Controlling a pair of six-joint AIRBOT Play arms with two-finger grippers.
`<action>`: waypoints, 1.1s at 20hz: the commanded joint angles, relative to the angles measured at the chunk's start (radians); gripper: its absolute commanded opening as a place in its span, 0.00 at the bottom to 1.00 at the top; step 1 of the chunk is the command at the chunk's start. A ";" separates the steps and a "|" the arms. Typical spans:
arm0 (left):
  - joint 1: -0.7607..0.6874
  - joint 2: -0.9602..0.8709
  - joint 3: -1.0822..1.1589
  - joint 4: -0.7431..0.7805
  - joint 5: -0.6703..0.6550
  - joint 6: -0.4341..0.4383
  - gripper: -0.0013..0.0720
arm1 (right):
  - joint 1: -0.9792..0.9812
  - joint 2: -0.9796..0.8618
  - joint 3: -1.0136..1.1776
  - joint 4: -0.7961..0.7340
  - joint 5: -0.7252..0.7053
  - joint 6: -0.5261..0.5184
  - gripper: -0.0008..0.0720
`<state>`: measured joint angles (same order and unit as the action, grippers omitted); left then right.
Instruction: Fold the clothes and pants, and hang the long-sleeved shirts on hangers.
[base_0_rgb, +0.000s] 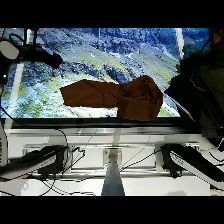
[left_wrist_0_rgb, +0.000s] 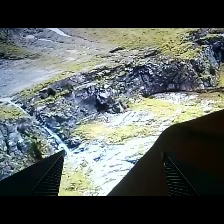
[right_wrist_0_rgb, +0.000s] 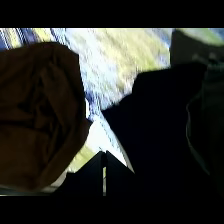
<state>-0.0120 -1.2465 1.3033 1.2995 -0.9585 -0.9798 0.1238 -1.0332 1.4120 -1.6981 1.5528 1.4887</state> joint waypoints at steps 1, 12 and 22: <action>0.000 0.001 0.000 -0.058 0.000 0.000 0.97 | -0.054 0.089 -0.237 0.110 0.111 0.036 0.03; 0.000 0.001 0.000 -0.158 0.000 0.000 0.97 | -0.055 0.239 -1.000 0.544 -0.436 0.466 0.92; 0.000 0.001 0.000 -0.156 -0.039 0.000 0.97 | -0.055 -0.014 -0.958 0.509 -0.780 0.513 0.25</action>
<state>-0.0120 -1.2465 1.3033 1.1435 -0.9733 -0.9802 0.0700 -1.0061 0.4335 -1.1648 0.9009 1.9907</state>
